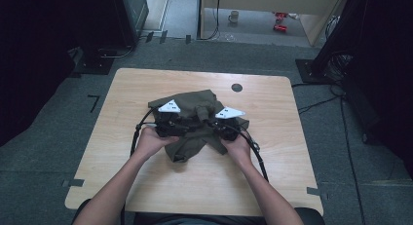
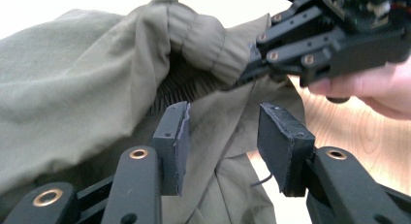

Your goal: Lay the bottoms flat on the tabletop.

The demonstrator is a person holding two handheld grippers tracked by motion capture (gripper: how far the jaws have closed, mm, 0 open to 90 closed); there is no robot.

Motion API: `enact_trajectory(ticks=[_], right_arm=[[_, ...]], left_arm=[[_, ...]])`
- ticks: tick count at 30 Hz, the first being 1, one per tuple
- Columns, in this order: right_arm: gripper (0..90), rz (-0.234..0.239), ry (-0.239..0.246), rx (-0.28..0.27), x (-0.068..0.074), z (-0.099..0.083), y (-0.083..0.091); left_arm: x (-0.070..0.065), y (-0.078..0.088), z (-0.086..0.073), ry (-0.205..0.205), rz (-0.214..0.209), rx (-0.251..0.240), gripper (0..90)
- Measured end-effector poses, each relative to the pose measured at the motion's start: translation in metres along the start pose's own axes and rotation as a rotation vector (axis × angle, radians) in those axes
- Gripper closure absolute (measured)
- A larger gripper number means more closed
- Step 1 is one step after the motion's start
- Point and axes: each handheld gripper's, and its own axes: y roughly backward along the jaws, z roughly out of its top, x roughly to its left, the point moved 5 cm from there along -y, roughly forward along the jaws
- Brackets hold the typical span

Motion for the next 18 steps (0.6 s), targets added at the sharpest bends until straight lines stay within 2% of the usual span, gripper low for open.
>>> enact_trajectory(ticks=[5,8,9,13,16,18], right_arm=[[90.0,-0.008,-0.007,-0.02,-0.002,0.009,0.006],[90.0,-0.015,-0.011,-0.025,-0.004,0.015,0.008],[90.0,-0.019,-0.01,-0.03,-0.005,0.019,0.009],[90.0,-0.021,-0.012,-0.041,-0.007,0.024,0.01],[90.0,-0.031,-0.021,-0.054,-0.011,0.035,0.012],[90.0,-0.035,-0.023,-0.058,-0.013,0.038,0.013]], left_arm=[[0.002,-0.004,-0.014,-0.031,0.02,0.005,54.2],[0.009,-0.014,-0.026,-0.038,0.054,0.017,52.7],[0.013,-0.021,-0.031,-0.044,0.079,0.034,51.6],[0.019,-0.031,-0.038,-0.041,0.099,0.063,50.9],[0.022,-0.039,-0.045,-0.036,0.099,0.117,51.0],[0.021,-0.039,-0.046,-0.047,0.099,0.12,51.4]])
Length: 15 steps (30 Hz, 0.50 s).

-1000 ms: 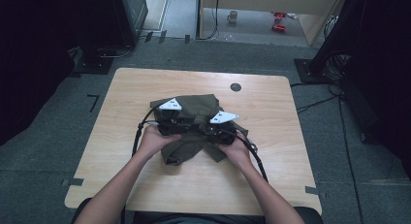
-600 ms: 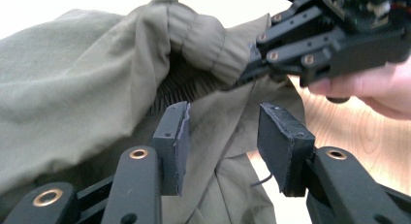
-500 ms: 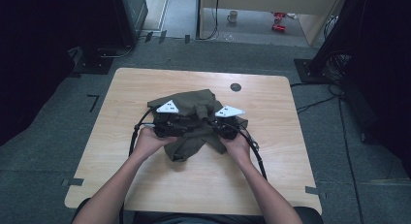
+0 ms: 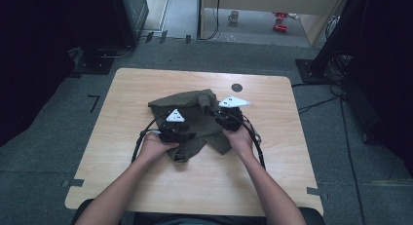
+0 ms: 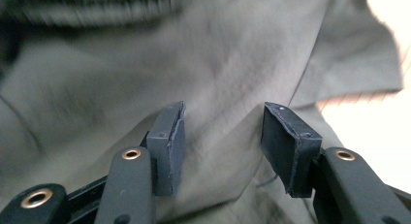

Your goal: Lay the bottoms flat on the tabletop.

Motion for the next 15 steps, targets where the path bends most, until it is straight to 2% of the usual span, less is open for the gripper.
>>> enact_trajectory(ticks=[2,5,7,9,15], right_arm=[[90.0,-0.009,-0.002,-0.006,-0.003,0.008,0.001],[90.0,-0.013,0.001,-0.009,-0.006,0.012,0.002],[90.0,-0.02,0.0,-0.01,-0.008,0.015,0.002],[90.0,-0.024,-0.001,-0.011,-0.01,0.02,0.002],[90.0,-0.032,-0.001,-0.008,-0.014,0.03,0.001]], left_arm=[[-0.001,0.001,0.0,-0.016,0.005,0.01,52.9],[-0.001,0.002,-0.002,-0.018,-0.007,0.007,55.4],[0.0,0.004,-0.004,0.001,-0.022,0.002,57.6],[-0.001,0.006,-0.006,0.003,-0.026,-0.007,59.3],[-0.009,0.012,-0.013,-0.036,-0.034,0.014,62.0]])
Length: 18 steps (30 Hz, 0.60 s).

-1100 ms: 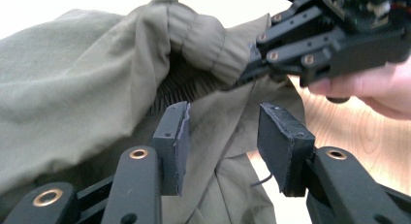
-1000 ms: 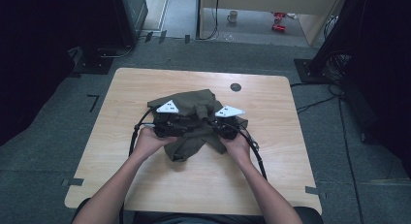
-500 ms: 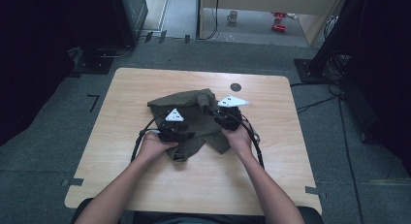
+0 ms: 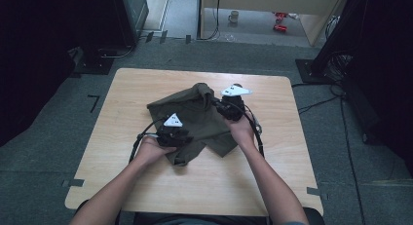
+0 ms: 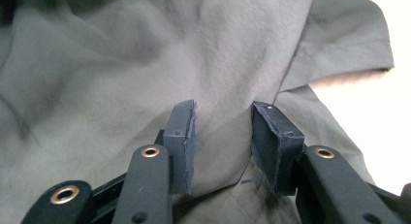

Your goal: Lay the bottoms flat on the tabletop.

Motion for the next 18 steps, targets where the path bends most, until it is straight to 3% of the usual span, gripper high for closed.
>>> enact_trajectory(ticks=[4,6,10,18], right_arm=[[90.0,-0.008,0.013,-0.007,-0.001,0.007,0.0],[90.0,-0.011,0.017,0.001,-0.002,0.011,0.0],[90.0,-0.014,0.02,0.0,-0.004,0.015,-0.002],[90.0,-0.041,0.02,0.012,-0.015,0.025,-0.012]], left_arm=[[-0.007,0.008,-0.008,-0.011,-0.034,0.011,63.6],[-0.011,0.015,-0.015,-0.019,-0.07,0.019,64.2],[-0.014,0.022,-0.021,-0.011,-0.098,0.027,64.5],[-0.015,0.04,-0.035,-0.04,-0.161,0.065,64.6]])
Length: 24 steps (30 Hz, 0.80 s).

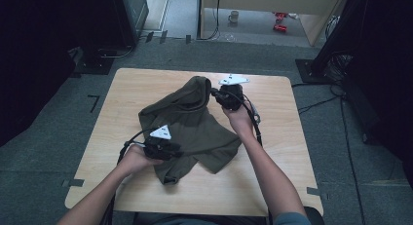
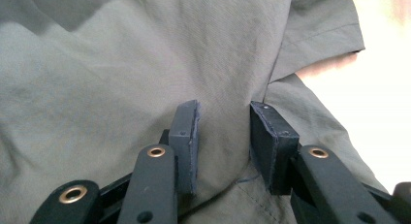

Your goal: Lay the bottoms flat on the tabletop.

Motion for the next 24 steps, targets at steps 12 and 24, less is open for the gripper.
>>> enact_trajectory(ticks=[12,24], right_arm=[[90.0,-0.045,-0.039,0.049,-0.024,0.0,-0.03],[73.6,0.022,-0.083,0.003,-0.02,-0.007,-0.014]], left_arm=[[0.007,0.015,0.003,0.032,-0.025,-0.044,59.0],[0.03,0.039,0.018,0.084,0.111,-0.15,54.6]])
